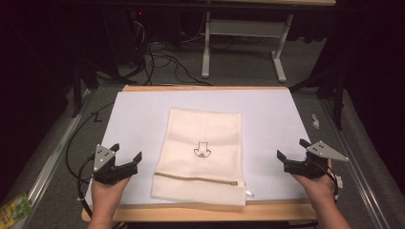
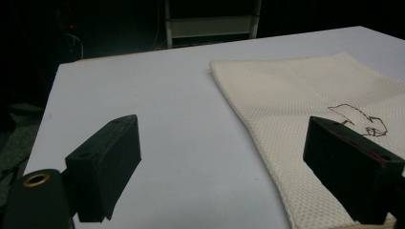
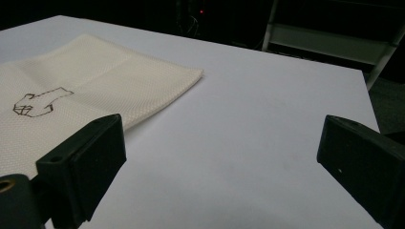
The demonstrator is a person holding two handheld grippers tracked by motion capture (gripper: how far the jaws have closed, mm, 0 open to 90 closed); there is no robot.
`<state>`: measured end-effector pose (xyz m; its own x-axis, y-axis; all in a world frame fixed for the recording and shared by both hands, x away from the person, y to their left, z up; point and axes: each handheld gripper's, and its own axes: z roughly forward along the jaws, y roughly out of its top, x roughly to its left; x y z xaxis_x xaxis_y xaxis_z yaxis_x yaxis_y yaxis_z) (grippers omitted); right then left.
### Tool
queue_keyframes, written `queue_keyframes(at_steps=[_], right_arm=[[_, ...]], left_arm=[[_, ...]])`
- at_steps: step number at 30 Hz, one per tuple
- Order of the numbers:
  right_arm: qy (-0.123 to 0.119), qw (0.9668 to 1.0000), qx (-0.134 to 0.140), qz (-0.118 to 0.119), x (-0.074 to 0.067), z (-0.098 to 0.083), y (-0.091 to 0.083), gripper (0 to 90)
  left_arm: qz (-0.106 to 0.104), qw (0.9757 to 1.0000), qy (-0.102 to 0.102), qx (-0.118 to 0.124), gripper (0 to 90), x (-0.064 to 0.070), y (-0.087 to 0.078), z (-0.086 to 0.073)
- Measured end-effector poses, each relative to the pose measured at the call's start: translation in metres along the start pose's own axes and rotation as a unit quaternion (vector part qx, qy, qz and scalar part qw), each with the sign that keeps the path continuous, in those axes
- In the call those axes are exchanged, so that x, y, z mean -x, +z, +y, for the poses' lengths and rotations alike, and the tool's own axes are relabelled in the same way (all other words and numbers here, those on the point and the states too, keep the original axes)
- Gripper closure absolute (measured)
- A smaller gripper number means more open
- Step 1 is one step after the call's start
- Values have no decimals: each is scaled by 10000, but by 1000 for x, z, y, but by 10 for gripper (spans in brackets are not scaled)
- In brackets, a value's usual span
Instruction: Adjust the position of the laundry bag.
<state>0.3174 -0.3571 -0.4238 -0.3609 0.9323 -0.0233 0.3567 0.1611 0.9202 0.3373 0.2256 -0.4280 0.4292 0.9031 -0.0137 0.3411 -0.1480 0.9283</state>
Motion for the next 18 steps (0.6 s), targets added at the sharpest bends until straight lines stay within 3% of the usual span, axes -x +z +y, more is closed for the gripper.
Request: queue_keyframes(at_steps=[2, 8, 14, 18], right_arm=[[6, 10000, -9, -4, 0, -1, -1, 29], [4, 10000, 21, 30, -2, -2, -4, 31], [42, 9998, 34, 199, -7, 1, -2, 38], [-68, 9995, 24, 300, -13, 3, 3, 46]], left_arm=[[15, 10000, 82, -42, 136, 2, 3, 1], [-29, 9999, 75, -61, 144, 4, 6, 1], [-68, 9999, 97, -20, 148, 6, 5, 1], [60, 9997, 219, -23, 148, 9, 5, 3]])
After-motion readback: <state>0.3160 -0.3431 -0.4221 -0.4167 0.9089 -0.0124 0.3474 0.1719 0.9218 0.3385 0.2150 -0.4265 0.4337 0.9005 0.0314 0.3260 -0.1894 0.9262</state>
